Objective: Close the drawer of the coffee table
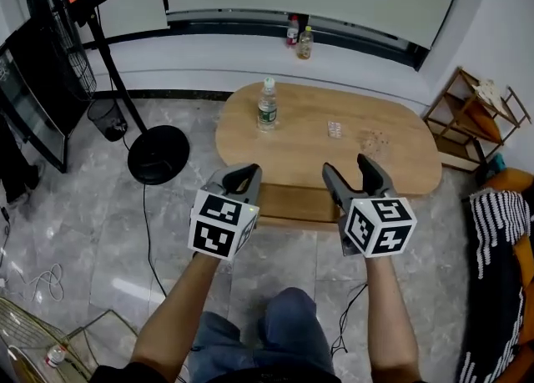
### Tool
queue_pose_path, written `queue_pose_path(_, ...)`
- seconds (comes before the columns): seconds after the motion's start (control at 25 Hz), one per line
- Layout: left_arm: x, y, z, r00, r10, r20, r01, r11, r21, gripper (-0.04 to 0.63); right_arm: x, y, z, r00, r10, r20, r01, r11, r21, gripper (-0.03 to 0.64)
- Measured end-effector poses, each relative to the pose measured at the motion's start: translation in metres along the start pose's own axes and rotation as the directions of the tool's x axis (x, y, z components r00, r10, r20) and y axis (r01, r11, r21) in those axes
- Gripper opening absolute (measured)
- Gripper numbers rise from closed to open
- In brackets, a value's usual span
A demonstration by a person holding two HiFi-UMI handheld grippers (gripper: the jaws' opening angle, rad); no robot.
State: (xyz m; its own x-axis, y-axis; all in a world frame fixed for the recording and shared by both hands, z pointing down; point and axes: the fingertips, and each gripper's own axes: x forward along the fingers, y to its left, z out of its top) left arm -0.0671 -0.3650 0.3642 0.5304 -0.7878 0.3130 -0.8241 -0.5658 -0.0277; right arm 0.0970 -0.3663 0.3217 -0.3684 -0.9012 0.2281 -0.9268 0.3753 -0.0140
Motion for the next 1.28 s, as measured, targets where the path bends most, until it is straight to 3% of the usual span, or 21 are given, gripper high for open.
queue_pose_path(0.12, 0.016, 0.003, -0.049, 1.0, -0.004, -0.005, 0.004, 1.0, -0.015, 0.004, 0.013, 0.002, -0.044, 1.0, 0.008, 0.007, -0.008, 1.0, -0.01, 0.327)
queue_pose_path(0.48, 0.057, 0.014, -0.161, 1.0, -0.019, 0.021, 0.017, 0.997, 0.07, 0.005, 0.058, 0.002, -0.149, 0.997, -0.004, 0.081, 0.005, 1.0, -0.013, 0.327)
queue_pose_path(0.64, 0.065, 0.011, -0.198, 0.999, -0.014, 0.037, 0.012, 0.998, 0.057, 0.005, 0.064, 0.01, -0.192, 0.997, 0.001, 0.074, 0.002, 0.999, -0.032, 0.329)
queue_pose_path(0.92, 0.069, -0.003, -0.234, 0.998, -0.024, 0.052, 0.021, 0.998, 0.059, 0.005, 0.061, 0.019, -0.229, 0.995, -0.01, 0.095, 0.014, 0.999, -0.039, 0.33)
queue_pose_path(1.28, 0.07, -0.023, -0.244, 0.996, -0.046, 0.071, 0.04, 0.996, 0.079, 0.005, 0.049, 0.028, -0.263, 0.995, -0.014, 0.098, 0.014, 1.0, -0.003, 0.334)
